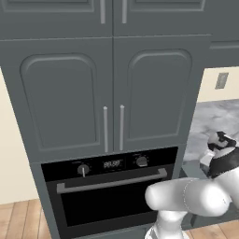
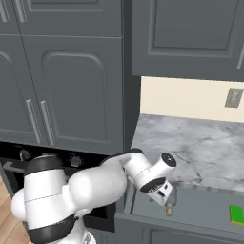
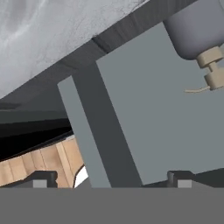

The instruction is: Restock the sink supplies by placing the sponge and soap dispenser on the counter and next to the sink. Make sure the soap dispenser is upright.

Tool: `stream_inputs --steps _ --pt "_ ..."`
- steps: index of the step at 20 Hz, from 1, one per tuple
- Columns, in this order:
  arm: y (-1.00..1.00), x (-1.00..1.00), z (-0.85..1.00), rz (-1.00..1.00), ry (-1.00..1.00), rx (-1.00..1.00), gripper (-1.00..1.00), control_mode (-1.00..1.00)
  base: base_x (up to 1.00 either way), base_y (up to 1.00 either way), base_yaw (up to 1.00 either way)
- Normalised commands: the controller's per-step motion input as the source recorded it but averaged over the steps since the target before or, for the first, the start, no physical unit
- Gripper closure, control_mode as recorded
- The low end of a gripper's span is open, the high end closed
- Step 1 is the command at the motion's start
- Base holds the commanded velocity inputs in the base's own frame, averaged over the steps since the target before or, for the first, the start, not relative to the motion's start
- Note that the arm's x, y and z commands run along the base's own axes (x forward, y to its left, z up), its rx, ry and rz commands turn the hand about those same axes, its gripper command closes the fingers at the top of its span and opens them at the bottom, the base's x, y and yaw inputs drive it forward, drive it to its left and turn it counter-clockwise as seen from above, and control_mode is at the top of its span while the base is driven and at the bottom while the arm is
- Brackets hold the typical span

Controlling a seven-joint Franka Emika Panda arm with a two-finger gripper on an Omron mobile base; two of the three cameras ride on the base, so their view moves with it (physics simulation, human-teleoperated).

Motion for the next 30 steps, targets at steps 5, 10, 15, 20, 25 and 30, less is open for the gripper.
stream_inputs --steps 5,10,15,20,25,30 --pt "-0.25 0.05 -0.23 0.01 0.00 0.07 -1.00 -1.00 0.00 0.00 0.00" --pt "-0.17 0.01 -0.23 0.01 0.00 0.04 -1.00 -1.00 0.00 0.00 0.00" --pt "-0.21 0.02 -0.30 0.01 0.01 0.02 -1.00 -1.00 0.00 0.00 0.00" --pt "-0.23 0.02 -0.33 0.00 0.01 0.00 -1.00 -1.00 0.00 0.00 0.00" --pt "-0.24 0.02 -0.30 0.00 0.02 0.00 -1.00 -1.00 0.00 0.00 0.00" --pt "-0.22 0.00 -0.32 0.00 0.06 0.00 -1.00 -1.00 0.00 0.00 0.00"
